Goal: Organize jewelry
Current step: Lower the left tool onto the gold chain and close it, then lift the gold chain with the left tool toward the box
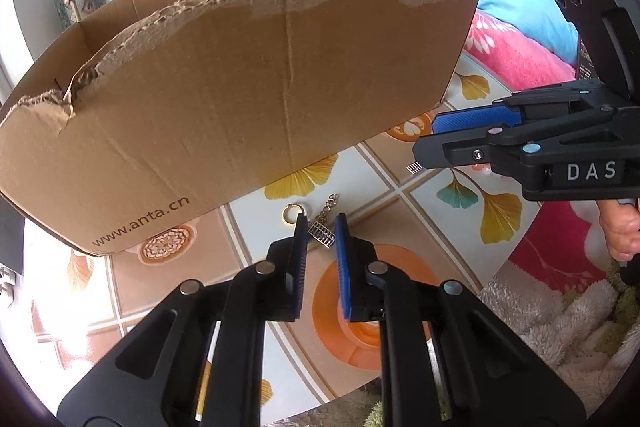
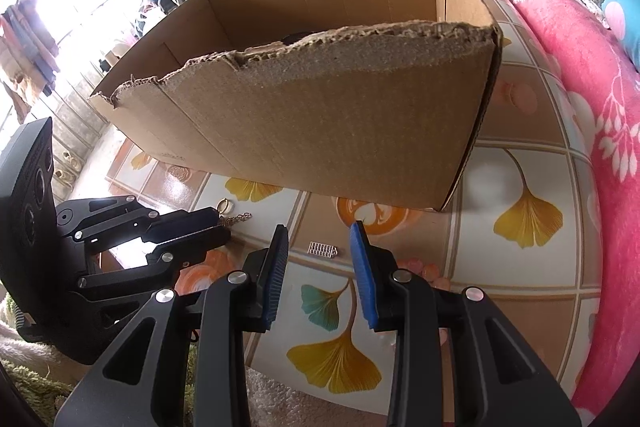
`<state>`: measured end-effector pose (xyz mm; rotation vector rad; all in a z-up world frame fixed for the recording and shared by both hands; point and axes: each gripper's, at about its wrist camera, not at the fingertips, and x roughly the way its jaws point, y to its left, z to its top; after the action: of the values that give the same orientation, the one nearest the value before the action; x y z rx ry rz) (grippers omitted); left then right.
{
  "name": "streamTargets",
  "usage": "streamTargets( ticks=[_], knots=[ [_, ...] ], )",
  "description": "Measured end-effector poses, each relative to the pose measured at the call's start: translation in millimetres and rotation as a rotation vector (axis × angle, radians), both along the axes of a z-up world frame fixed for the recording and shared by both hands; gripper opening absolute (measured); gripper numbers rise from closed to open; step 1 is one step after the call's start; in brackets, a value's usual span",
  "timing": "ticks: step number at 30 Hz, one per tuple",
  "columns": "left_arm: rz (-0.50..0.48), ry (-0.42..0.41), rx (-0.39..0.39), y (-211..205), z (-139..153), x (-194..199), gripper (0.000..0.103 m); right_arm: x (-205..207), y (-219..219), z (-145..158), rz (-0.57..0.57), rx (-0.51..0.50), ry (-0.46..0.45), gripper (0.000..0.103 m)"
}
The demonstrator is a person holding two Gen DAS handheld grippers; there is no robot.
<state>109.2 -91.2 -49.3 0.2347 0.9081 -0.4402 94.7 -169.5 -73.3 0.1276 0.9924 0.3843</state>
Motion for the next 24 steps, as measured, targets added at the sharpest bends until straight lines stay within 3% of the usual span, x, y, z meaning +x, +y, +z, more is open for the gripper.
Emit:
streamTargets(
  ticks=[9, 16, 18, 24],
  knots=[
    [0.013, 0.009, 0.005, 15.8, 1.6, -10.6, 0.011, -1.4, 2.9, 4.9, 0.010, -0.028, -0.002, 0.032],
    [0.100, 0.027, 0.023, 42.7, 3.1, -18.0, 0.011, 1.7, 12.7, 2.6, 0.037, -0.076, 0.012, 0.032],
    [0.124, 0.030, 0.024, 49.0, 3.0, -19.1, 0.004, 4.5, 15.3, 0.9, 0.036, -0.087, 0.024, 0.032],
    [0.142, 0.036, 0.001, 57.6, 3.7, -21.2, 0.004, 11.6, 27.0, -4.0, 0.005, -0.123, 0.061, 0.029]
  ],
)
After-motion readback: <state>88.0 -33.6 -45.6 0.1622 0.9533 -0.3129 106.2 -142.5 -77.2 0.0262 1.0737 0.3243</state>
